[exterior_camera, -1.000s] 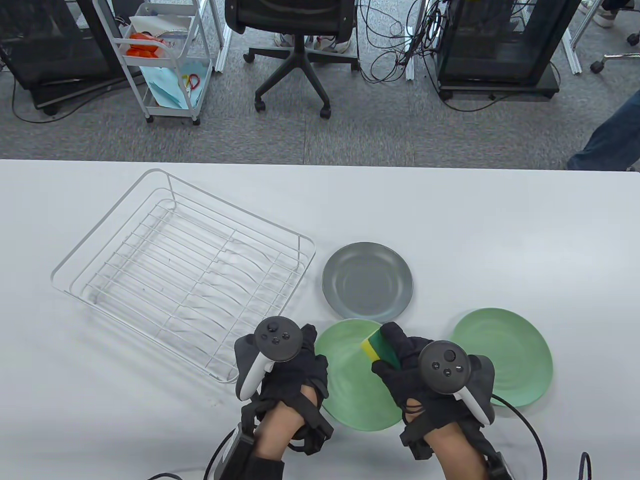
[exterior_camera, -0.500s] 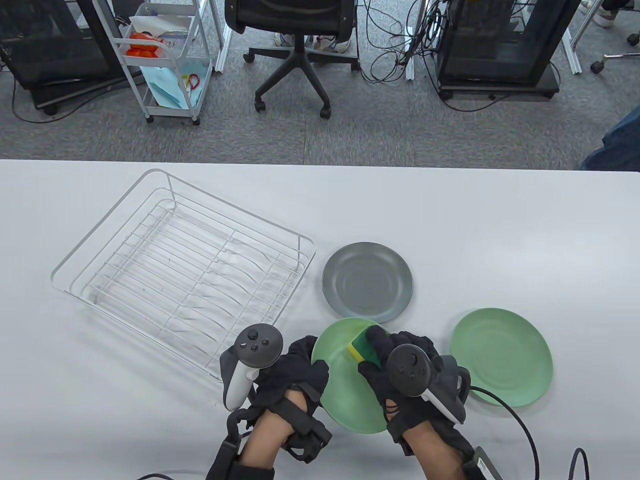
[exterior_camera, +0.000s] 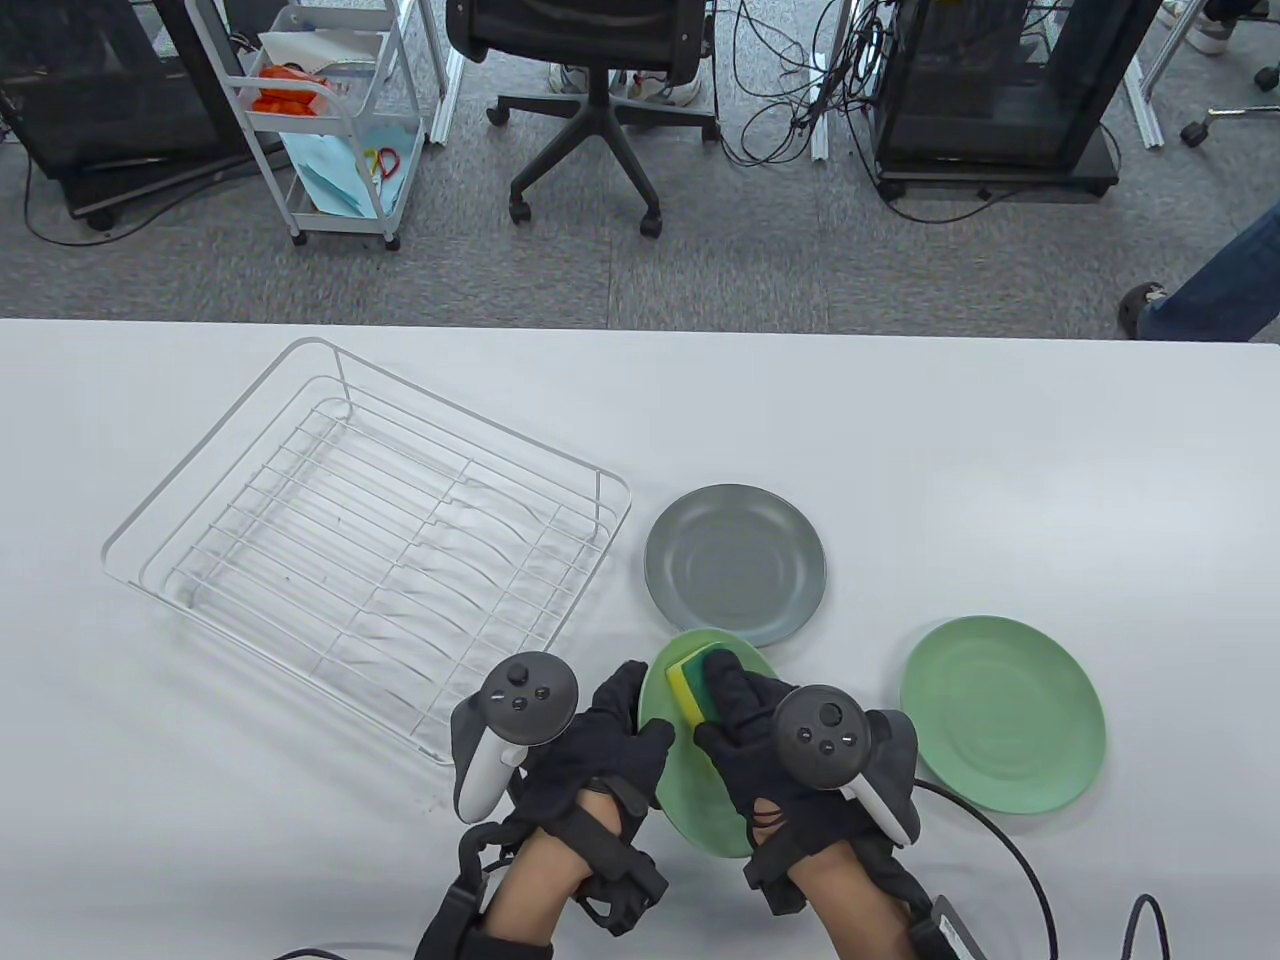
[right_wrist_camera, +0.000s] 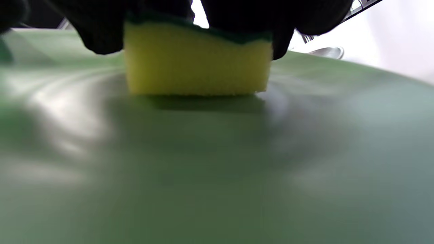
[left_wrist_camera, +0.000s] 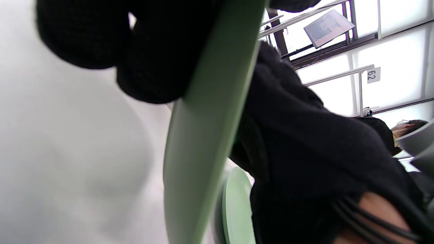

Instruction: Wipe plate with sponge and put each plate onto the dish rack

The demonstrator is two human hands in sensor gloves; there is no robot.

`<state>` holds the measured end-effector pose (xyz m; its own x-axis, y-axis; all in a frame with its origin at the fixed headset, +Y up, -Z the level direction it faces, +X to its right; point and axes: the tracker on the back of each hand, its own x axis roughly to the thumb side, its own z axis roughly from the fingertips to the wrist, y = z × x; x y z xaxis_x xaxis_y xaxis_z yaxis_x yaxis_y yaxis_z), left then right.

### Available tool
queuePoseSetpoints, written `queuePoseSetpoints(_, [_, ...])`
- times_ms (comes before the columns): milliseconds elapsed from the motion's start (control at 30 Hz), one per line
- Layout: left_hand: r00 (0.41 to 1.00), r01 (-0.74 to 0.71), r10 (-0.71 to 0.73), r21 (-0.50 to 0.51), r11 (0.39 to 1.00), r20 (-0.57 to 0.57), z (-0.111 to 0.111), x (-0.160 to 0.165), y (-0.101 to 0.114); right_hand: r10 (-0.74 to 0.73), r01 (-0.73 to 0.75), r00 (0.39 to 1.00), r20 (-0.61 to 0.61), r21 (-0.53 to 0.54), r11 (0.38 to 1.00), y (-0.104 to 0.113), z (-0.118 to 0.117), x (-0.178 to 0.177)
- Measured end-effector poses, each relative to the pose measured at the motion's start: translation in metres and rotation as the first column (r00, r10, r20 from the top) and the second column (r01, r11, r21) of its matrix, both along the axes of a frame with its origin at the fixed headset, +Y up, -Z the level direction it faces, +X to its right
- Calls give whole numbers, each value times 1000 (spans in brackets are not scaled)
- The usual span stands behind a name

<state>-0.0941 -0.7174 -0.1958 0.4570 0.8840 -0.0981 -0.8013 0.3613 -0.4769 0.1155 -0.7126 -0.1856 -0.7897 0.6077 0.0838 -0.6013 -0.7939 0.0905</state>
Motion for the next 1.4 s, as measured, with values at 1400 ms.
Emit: queuePoseSetpoints(1400, [986, -62, 86, 166, 984, -141, 2, -35, 22, 145, -146, 989, 33, 14, 989, 10, 3, 29])
